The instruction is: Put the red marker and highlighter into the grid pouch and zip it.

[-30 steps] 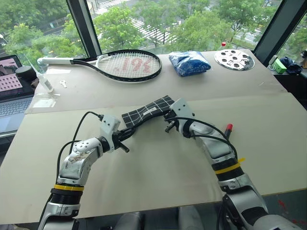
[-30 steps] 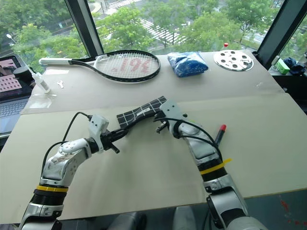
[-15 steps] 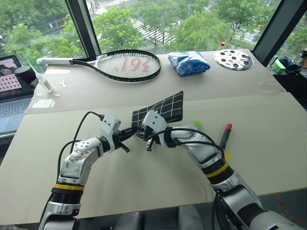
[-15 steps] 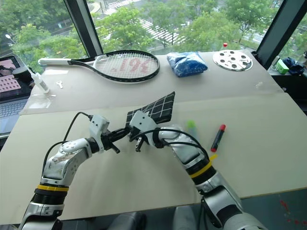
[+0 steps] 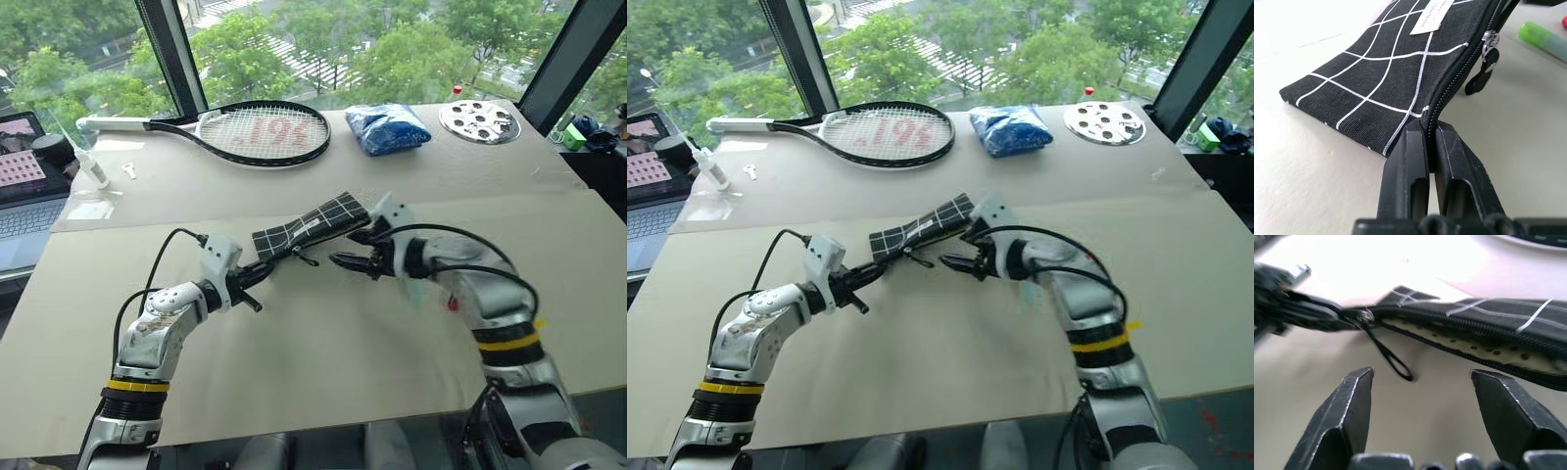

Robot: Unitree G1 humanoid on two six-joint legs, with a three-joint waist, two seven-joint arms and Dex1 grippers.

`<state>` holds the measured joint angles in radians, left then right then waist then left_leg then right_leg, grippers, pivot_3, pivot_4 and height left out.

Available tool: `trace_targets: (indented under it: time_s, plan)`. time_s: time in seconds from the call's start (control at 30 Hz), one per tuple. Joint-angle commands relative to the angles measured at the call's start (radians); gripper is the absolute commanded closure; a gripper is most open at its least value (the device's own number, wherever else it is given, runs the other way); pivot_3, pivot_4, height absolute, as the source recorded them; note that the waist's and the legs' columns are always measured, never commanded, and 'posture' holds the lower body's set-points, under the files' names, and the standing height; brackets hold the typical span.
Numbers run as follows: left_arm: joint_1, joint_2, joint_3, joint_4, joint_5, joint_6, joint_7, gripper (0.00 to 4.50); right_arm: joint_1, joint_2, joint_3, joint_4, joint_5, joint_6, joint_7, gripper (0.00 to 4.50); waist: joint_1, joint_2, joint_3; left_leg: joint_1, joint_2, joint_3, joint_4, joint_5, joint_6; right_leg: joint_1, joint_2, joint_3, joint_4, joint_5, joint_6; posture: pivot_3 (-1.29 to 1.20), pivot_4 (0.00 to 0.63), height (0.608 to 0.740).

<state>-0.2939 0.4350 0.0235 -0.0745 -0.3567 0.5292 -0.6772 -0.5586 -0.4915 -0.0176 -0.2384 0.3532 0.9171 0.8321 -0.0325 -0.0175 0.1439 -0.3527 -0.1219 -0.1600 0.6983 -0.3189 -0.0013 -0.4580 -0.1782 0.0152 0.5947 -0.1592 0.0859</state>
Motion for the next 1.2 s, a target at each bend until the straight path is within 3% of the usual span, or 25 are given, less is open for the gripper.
trace_targets:
  time_s: [0.03,0.27,0.43,0.63,1.2]
  plan:
    - [0.002,-0.003,0.018,-0.038,-0.022,-0.007,0.001,4.5,0.063,-0.08,-0.197,-0.137,0.082,0.103,-0.05,1.07,0.007,0.0,0.0,0.0,0.0,0.0,0.0,0.0,0.0,0.0,0.0,0.0,0.0,0.0,0.0,0.0,0.15,0.74]
    - [-0.029,-0.022,-0.007,0.014,-0.015,-0.029,-0.029,4.5,0.218,-0.163,-0.38,-0.206,-0.02,0.214,-0.298,1.07,0.029,0.0,0.0,0.0,0.0,0.006,0.002,0.0,0.0,0.0,0.0,0.0,0.0,0.0,-0.001,0.0,0.15,0.74]
    - [-0.077,-0.04,-0.015,0.06,-0.013,-0.044,-0.051,4.5,0.31,-0.118,-0.408,-0.282,-0.08,0.282,-0.456,1.07,0.033,0.0,0.0,0.0,0.001,0.011,0.004,0.0,0.0,0.0,0.0,0.002,0.0,0.001,-0.001,0.0,0.15,0.74]
    - [-0.115,-0.067,-0.038,0.122,0.0,-0.072,-0.073,4.5,0.374,0.022,-0.42,-0.339,-0.122,0.33,-0.599,1.07,0.037,0.0,0.0,0.0,0.0,0.011,0.005,0.0,0.0,0.001,0.0,0.002,0.0,0.001,-0.001,0.0,0.15,0.74]
    - [-0.112,-0.077,-0.039,0.14,0.003,-0.093,-0.068,4.5,0.405,0.159,-0.371,-0.24,-0.147,0.292,-0.701,1.07,0.033,0.0,0.0,0.001,0.001,0.01,0.005,0.0,0.0,0.002,0.0,0.002,0.0,0.001,0.0,0.0,0.15,0.74]
